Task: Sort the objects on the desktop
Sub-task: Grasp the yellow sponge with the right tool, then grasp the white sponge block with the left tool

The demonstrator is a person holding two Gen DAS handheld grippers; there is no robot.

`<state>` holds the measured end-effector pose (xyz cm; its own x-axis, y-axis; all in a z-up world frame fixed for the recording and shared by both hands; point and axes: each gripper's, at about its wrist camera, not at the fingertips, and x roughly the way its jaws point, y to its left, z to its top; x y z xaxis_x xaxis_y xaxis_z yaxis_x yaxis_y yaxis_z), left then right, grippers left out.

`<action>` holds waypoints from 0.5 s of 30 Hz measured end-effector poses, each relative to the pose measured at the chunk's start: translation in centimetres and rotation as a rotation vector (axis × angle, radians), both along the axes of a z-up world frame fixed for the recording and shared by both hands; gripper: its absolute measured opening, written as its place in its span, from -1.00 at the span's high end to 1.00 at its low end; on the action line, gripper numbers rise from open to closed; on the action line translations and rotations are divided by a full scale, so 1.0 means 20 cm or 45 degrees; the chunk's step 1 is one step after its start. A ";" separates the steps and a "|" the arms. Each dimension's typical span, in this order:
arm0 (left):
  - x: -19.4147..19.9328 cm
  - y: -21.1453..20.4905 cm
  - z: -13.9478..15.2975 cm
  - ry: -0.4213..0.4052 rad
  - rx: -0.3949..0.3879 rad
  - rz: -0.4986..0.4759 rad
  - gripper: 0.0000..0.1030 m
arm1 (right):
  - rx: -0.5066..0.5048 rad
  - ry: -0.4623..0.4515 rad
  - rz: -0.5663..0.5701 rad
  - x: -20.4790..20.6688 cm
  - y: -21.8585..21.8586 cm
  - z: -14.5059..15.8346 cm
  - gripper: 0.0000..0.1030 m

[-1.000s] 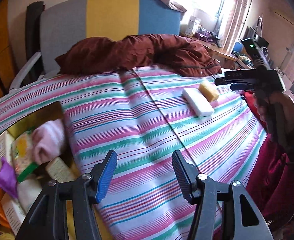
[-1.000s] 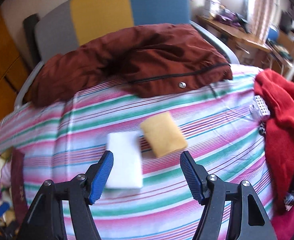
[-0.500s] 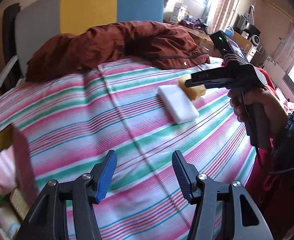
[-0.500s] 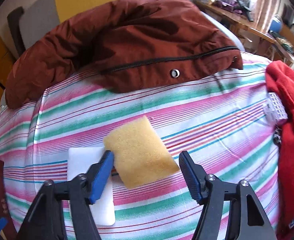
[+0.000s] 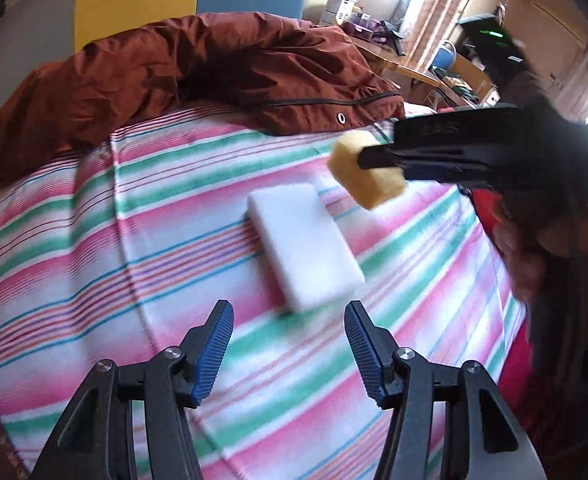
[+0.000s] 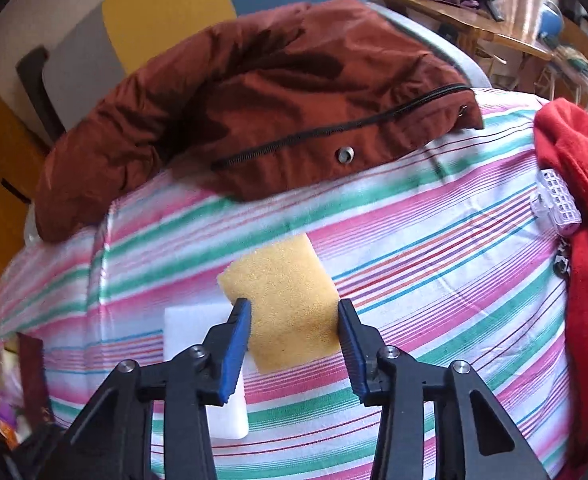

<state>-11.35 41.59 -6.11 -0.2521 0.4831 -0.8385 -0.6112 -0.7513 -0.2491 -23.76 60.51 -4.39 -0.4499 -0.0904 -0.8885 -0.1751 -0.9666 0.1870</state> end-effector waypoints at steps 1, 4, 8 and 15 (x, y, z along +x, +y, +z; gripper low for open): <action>-0.02 0.03 0.00 -0.010 0.010 0.003 -0.19 | -0.007 0.005 -0.019 0.01 0.01 0.01 0.16; -0.08 0.12 -0.03 -0.016 0.001 0.017 -0.24 | -0.012 0.025 -0.045 0.01 0.04 0.04 0.16; -0.13 0.22 -0.06 -0.021 -0.020 0.028 -0.24 | -0.001 0.062 -0.052 0.00 0.04 0.08 0.16; -0.18 0.35 -0.15 -0.010 -0.143 0.037 -0.30 | 0.005 0.085 -0.045 0.00 0.04 0.10 0.16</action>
